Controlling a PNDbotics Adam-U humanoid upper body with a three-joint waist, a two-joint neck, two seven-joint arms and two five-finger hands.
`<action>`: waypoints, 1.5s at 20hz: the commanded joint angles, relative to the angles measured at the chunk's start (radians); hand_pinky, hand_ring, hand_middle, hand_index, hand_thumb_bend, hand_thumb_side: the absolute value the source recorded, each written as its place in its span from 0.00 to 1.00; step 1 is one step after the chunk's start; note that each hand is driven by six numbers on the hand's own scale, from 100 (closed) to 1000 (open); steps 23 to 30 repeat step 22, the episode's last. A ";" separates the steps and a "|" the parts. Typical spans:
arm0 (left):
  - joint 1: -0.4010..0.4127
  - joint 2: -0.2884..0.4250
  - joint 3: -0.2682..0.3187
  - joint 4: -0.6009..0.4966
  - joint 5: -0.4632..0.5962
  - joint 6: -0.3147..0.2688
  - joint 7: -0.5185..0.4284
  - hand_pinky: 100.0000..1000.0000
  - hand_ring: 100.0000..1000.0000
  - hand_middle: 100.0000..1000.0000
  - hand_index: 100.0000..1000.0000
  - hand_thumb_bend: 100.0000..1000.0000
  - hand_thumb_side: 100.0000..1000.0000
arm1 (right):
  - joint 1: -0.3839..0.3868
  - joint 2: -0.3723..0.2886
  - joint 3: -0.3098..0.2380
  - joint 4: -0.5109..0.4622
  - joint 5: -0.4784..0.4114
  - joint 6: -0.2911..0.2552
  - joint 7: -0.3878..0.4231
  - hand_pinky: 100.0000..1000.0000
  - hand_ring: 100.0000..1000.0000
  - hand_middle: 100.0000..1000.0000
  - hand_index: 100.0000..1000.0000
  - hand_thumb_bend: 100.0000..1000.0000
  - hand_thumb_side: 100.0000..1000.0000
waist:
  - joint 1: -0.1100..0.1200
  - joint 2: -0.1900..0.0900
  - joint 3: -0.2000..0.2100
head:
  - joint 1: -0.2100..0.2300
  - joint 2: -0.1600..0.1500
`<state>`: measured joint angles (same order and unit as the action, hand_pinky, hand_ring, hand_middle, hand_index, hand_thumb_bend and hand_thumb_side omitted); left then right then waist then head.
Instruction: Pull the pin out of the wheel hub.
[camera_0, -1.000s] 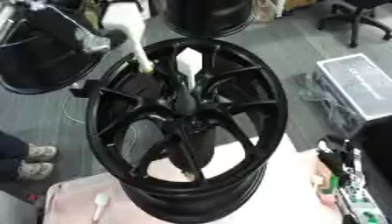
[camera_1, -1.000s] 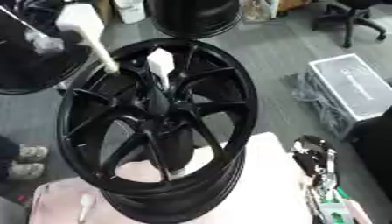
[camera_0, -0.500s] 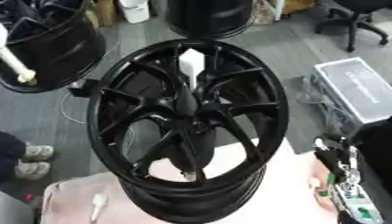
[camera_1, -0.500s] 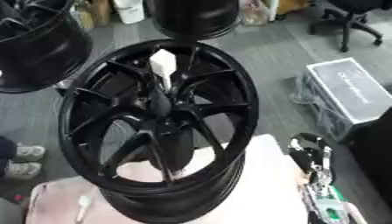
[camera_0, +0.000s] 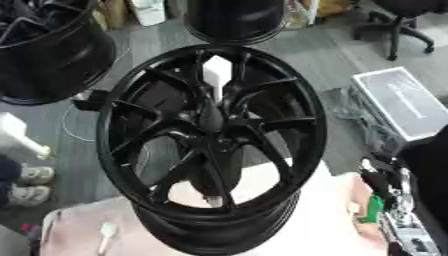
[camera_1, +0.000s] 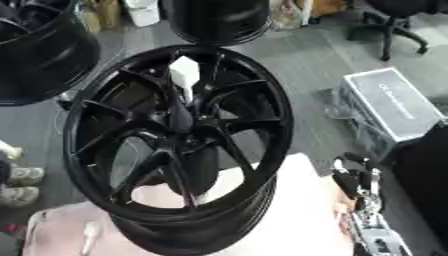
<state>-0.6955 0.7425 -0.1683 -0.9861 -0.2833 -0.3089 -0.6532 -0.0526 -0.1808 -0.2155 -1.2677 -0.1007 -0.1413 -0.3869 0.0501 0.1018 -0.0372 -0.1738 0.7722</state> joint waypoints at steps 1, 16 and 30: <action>0.008 0.008 0.035 0.024 -0.058 0.012 0.060 0.53 0.53 0.75 0.84 0.38 0.67 | -0.007 -0.010 -0.003 -0.016 -0.001 -0.001 0.002 0.34 0.35 0.64 0.58 0.00 0.00 | 0.001 -0.006 -0.003 | 0.006 -0.002; 0.293 -0.198 0.329 -0.191 0.023 0.004 0.255 0.52 0.59 0.64 0.76 0.12 0.89 | -0.015 0.003 -0.009 -0.015 -0.008 -0.006 -0.005 0.34 0.35 0.64 0.57 0.00 0.00 | -0.010 0.010 0.019 | -0.008 -0.002; 0.413 -0.350 0.461 -0.343 0.117 0.064 0.318 0.53 0.60 0.61 0.75 0.09 0.97 | -0.020 0.012 -0.007 -0.017 -0.012 -0.005 -0.003 0.34 0.36 0.65 0.57 0.00 0.00 | -0.027 0.023 0.030 | -0.015 -0.002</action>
